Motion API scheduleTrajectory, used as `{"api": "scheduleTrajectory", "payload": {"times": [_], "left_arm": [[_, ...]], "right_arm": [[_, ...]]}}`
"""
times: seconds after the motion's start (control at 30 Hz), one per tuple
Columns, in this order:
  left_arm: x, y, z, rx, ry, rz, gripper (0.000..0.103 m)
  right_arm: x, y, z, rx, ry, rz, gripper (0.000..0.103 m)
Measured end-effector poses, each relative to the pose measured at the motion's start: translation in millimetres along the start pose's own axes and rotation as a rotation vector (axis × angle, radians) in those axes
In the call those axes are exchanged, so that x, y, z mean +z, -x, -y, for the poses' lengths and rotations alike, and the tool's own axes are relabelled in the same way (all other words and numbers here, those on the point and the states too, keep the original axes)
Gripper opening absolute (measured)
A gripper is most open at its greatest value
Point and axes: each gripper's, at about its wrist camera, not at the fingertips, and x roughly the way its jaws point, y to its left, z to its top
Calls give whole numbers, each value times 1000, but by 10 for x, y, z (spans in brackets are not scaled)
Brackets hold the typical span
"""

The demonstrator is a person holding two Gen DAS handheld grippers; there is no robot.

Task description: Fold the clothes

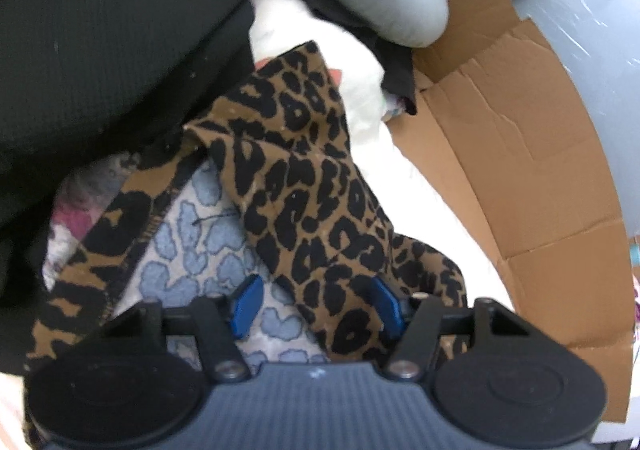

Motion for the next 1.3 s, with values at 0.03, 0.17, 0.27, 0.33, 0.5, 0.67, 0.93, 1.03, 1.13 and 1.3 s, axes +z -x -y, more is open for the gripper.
{"api": "scheduleTrajectory", "payload": {"times": [0.03, 0.17, 0.27, 0.33, 0.5, 0.67, 0.93, 1.03, 1.13, 1.3], "left_arm": [[-5, -22, -7, -6, 10, -1, 62], [-17, -111, -83, -29, 78, -6, 60], [-23, -151, -144, -43, 123, -11, 33], [-24, -163, -178, -47, 143, -16, 10], [10, 35, -178, -25, 105, 39, 8], [60, 421, -238, -23, 89, 79, 7], [119, 1326, -361, -16, 46, 139, 6], [92, 1606, -436, -12, 60, 157, 6], [38, 1840, -494, -9, 76, 169, 6], [-94, 2137, -553, -31, 111, 172, 6]], "right_arm": [[-4, -2, 2, 3, -3, 2, 43], [-13, -27, -20, -3, -10, -2, 43], [-6, -37, -52, 3, -16, -1, 41], [-3, -33, -85, -10, 11, 1, 20], [60, 41, -92, -75, 51, 19, 12], [193, 135, -53, -126, 92, 38, 9], [488, 325, -65, -193, 158, 94, 7], [596, 412, -65, -224, 179, 124, 7], [710, 490, -18, -247, 160, 155, 7], [796, 540, 72, -304, 125, 212, 7]]}}
